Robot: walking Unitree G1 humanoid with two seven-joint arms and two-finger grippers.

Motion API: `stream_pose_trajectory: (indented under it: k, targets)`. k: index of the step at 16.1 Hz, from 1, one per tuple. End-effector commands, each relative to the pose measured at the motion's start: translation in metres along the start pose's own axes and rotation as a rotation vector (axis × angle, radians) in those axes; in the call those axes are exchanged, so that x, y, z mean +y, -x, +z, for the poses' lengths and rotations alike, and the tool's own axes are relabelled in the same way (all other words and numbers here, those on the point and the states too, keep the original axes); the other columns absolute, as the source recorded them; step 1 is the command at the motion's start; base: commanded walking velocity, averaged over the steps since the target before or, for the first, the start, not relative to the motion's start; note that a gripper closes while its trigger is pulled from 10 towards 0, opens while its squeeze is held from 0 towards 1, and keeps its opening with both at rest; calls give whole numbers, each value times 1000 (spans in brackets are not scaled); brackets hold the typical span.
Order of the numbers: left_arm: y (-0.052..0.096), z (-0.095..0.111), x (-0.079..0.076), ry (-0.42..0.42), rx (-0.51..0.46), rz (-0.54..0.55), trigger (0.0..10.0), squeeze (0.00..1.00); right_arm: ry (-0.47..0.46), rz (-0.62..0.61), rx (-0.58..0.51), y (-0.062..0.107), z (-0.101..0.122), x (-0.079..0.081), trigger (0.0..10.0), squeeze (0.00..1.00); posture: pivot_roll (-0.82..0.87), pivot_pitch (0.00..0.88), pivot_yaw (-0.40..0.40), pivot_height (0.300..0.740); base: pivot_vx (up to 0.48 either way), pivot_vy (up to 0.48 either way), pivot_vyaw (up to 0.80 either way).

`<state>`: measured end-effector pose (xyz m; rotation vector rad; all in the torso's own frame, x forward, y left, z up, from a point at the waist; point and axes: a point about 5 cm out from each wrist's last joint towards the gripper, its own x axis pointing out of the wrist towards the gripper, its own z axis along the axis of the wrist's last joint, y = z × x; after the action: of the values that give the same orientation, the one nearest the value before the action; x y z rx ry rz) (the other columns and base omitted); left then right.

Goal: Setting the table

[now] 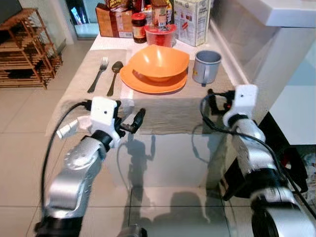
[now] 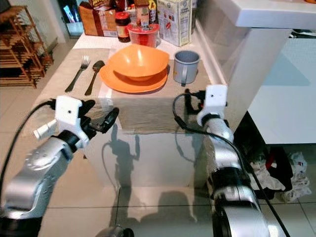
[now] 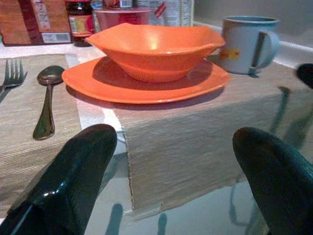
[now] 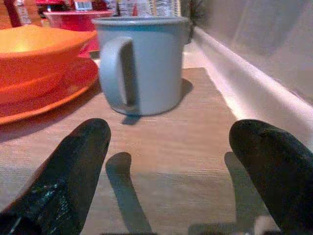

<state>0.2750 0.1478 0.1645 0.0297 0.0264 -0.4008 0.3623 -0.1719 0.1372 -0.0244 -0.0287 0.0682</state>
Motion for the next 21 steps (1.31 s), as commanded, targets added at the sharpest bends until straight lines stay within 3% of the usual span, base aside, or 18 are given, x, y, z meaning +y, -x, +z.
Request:
stream_pose_trajectory:
  k: [1, 6, 19, 20, 21]
  targets:
    - [5, 5, 0, -6, -1, -14, 10000, 0, 1, 21, -16, -5, 3, 4, 10000, 0, 152, 41, 21, 740, 0, 0, 0]
    - [21, 10, -4, 3, 18, -19, 10000, 0, 6, 51, -7, -19, 8, 10, 10000, 0, 199, 59, 6, 740, 0, 0, 0]
    - [27, 14, -7, 27, 28, 3, 10000, 0, 5, -52, -11, -37, 24, 11, 10000, 0, 210, 88, 2, 740, 0, 0, 0]
    - [27, 14, -8, 30, 26, 1, 10000, 0, 5, -59, -13, -38, 25, 11, 9059, 0, 208, 92, 3, 740, 0, 0, 0]
    - [27, 14, -9, 31, 26, 1, 10000, 0, 8, -60, -14, -38, 25, 12, 0, 0, 208, 91, 2, 740, 0, 0, 0]
